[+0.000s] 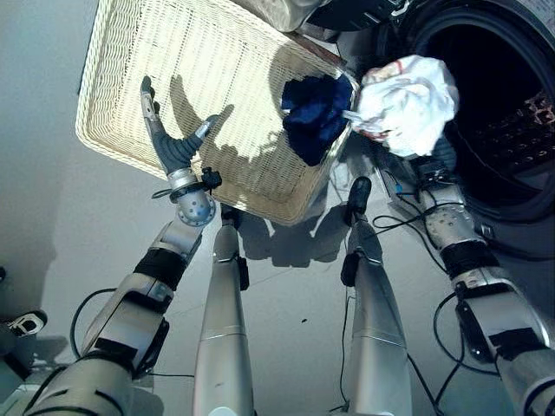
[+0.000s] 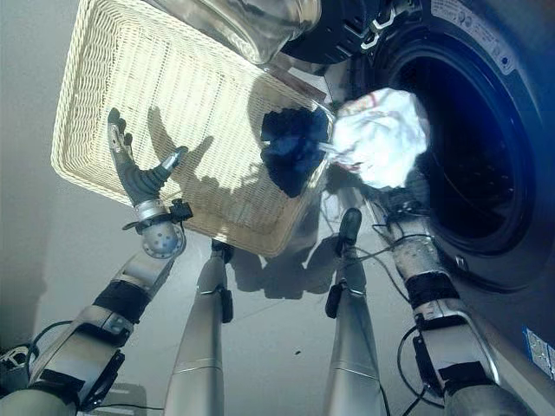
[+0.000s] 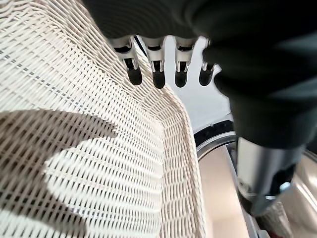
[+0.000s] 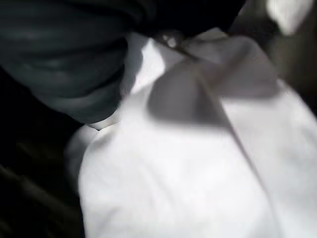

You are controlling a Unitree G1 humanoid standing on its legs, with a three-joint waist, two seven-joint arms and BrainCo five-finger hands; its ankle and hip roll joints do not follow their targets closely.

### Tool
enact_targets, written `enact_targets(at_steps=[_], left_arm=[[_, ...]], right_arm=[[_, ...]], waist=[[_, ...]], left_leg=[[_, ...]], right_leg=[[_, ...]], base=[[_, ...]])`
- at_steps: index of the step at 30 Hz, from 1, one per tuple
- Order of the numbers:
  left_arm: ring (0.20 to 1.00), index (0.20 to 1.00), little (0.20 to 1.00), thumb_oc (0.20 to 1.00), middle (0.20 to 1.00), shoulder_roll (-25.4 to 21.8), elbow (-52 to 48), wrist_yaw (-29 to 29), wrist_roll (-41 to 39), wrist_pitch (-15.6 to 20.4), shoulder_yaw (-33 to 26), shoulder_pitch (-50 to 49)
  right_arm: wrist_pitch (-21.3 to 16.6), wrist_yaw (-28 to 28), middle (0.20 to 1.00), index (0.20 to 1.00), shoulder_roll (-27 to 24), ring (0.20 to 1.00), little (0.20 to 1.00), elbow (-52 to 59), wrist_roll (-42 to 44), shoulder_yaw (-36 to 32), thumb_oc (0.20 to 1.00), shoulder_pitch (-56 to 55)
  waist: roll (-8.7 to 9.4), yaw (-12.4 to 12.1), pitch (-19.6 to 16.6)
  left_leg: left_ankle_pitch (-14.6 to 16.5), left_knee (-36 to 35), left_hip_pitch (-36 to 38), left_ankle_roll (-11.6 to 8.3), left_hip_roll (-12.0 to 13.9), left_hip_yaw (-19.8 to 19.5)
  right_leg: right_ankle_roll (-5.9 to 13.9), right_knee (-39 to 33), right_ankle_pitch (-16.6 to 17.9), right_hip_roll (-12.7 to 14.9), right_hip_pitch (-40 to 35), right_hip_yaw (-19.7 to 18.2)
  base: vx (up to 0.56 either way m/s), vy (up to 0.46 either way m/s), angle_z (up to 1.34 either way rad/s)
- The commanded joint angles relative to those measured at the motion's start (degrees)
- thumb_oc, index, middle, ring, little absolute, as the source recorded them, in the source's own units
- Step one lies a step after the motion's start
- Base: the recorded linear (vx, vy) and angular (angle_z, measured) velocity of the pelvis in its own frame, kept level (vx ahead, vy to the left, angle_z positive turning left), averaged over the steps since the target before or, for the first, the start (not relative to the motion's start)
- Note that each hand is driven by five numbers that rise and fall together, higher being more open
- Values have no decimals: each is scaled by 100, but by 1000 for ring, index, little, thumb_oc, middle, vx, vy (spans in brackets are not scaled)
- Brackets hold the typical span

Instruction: Put the clothes into the washing machine.

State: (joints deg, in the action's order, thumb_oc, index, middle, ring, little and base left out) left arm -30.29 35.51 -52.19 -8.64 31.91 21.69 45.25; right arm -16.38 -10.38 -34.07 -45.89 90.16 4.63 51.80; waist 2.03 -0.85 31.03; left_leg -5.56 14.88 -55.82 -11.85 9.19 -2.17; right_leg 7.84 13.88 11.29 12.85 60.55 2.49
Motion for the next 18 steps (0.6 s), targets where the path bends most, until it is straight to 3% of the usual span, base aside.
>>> enact_targets(at_steps=[1, 4, 5, 6, 8, 9, 10, 11, 17, 18], left_arm=[[1000, 1000, 1000, 1000, 1000, -316, -177, -92, -62, 310, 28, -165], [1000, 1000, 1000, 1000, 1000, -428, -262, -97, -117, 255, 68, -258], [1000, 1000, 1000, 1000, 1000, -526, -309, -93, -183, 219, 91, -370], [1000, 1000, 1000, 1000, 1000, -608, -328, -65, -192, 154, 68, -444], [1000, 1000, 1000, 1000, 1000, -657, -258, 9, -312, 167, 38, -503], [1000, 1000, 1000, 1000, 1000, -658, -251, 24, -322, 170, 31, -511], [1000, 1000, 1000, 1000, 1000, -675, -174, 118, -377, 186, -8, -524], [1000, 1000, 1000, 1000, 1000, -681, -154, 149, -393, 194, -17, -523], [1000, 1000, 1000, 1000, 1000, -687, -51, 307, -426, 161, 71, -351], [1000, 1000, 1000, 1000, 1000, -677, -1, 360, -428, 164, 134, -267]], right_arm=[[-2136, -1958, 200, 200, -1166, 200, 200, 77, -715, -468, 200, 625], [-2285, -2679, 200, 200, -1432, 200, 200, 154, -1264, -425, 200, 835], [-2359, -3462, 200, 200, -1734, 200, 200, 310, -1963, -323, 200, 1022], [-2312, -3760, 200, 200, -2014, 200, 200, 347, -2253, -240, 200, 1103], [-2174, -3897, 225, 225, -2313, 225, 225, 311, -2513, -179, 225, 1164], [-2142, -3884, 288, 288, -2346, 288, 288, 294, -2536, -171, 288, 1169], [-1946, -3842, 868, 868, -2494, 868, 868, 197, -2658, -134, 868, 1153], [-1908, -3841, 1000, 1000, -2519, 1000, 1000, 176, -2673, -114, 1000, 1156], [-1387, -3849, 1000, 1000, -2523, 1000, 1000, -278, -2929, 195, 1000, 1232], [-781, -4021, 1000, 1000, -2487, 1000, 1000, -539, -3494, 327, 1000, 1274]], waist=[[-87, 42, -124], [-54, 43, -124], [1, 62, -124], [57, 83, -124], [116, 93, -124], [119, 94, -124], [149, 100, -124], [155, 100, -124], [132, 56, -124], [101, 23, -124]], left_leg=[[14, -88, -103, 352, -374, -6], [25, -100, -86, 360, -374, -27], [59, -87, -54, 379, -371, -47], [79, -46, -29, 396, -368, -63], [80, -23, 12, 409, -372, -82], [81, -21, 15, 411, -373, -85], [84, -6, 37, 432, -385, -107], [85, -2, 43, 437, -389, -110], [94, -31, 40, 496, -463, -157], [99, -47, 52, 516, -502, -162]], right_leg=[[385, 81, 15, -340, -146, 496], [382, 24, 49, -373, -172, 508], [382, -10, 64, -405, -209, 510], [371, 10, 53, -429, -244, 503], [356, 14, 46, -430, -298, 503], [355, 15, 44, -430, -303, 502], [338, 24, 36, -429, -329, 504], [335, 26, 36, -427, -335, 506], [310, 27, 16, -408, -319, 529], [306, 25, 14, -398, -322, 540]], base=[[-18, -94, -10], [-16, -30, -8], [-24, 14, -4], [0, 0, 0], [-11, 18, 0], [-13, 46, 1], [0, 0, 0], [0, 0, 0], [0, 0, 0], [0, 0, 0]])
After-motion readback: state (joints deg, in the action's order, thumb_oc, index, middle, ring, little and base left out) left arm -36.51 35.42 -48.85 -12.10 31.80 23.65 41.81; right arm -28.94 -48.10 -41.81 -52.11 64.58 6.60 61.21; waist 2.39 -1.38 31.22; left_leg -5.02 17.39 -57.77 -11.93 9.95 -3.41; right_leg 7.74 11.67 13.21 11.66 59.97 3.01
